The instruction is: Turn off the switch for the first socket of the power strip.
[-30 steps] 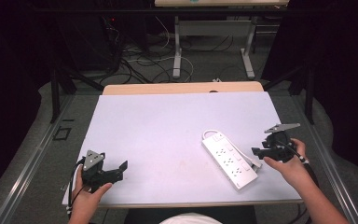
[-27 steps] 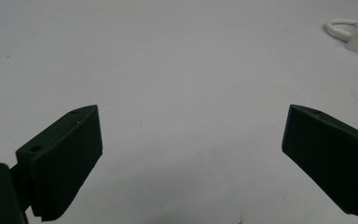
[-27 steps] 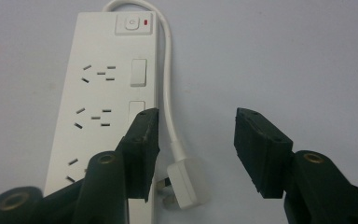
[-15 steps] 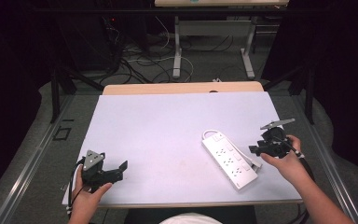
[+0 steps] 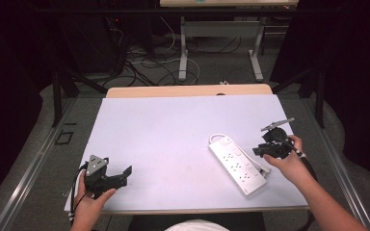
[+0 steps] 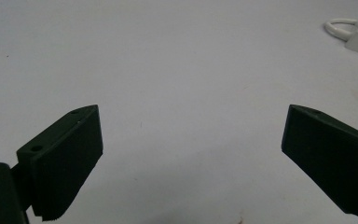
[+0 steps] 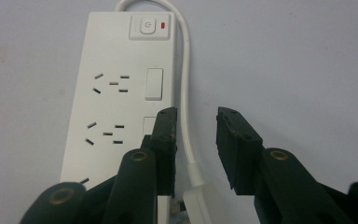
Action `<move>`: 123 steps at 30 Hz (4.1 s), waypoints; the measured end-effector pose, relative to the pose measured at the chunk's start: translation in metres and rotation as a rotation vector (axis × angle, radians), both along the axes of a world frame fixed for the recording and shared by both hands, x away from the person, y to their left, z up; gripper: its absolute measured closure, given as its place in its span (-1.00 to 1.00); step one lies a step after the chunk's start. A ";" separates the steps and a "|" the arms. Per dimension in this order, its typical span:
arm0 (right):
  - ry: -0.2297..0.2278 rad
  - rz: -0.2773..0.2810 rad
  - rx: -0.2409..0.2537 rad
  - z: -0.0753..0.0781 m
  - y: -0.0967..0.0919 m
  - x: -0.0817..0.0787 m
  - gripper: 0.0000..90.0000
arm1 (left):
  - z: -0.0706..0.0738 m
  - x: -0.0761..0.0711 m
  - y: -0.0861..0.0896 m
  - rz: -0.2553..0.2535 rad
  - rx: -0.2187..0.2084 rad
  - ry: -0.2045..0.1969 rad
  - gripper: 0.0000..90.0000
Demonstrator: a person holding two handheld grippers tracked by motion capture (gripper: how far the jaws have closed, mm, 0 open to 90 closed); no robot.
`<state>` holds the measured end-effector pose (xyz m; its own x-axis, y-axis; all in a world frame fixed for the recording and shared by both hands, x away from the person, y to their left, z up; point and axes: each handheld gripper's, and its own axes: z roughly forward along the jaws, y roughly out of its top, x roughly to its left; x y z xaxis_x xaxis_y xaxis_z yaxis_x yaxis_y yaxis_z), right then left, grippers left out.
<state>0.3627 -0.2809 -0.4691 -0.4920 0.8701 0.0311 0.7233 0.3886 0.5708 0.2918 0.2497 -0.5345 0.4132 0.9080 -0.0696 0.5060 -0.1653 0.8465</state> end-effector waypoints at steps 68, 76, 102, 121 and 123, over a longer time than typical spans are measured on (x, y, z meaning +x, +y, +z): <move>0.128 0.042 -0.018 -0.040 0.046 0.046 1.00 | -0.001 0.000 -0.001 0.000 -0.003 -0.001 -0.87; 0.142 0.045 -0.017 -0.039 0.046 0.046 1.00 | -0.001 0.000 -0.001 0.000 -0.003 -0.001 -0.87; 0.146 0.045 0.006 -0.040 0.047 0.045 1.00 | -0.001 0.000 -0.001 0.000 -0.004 -0.002 -0.87; 0.157 0.041 -0.007 -0.042 0.047 0.043 1.00 | -0.001 0.000 -0.001 -0.002 -0.001 -0.003 -0.87; 0.154 0.051 0.000 -0.042 0.045 0.044 1.00 | -0.001 0.000 -0.001 -0.002 0.000 -0.003 -0.87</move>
<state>0.4065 -0.2358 -0.5115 -0.5254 0.8439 0.1090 0.7812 0.4277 0.4548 0.2917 0.2489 -0.5353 0.4156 0.9070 -0.0687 0.5030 -0.1662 0.8482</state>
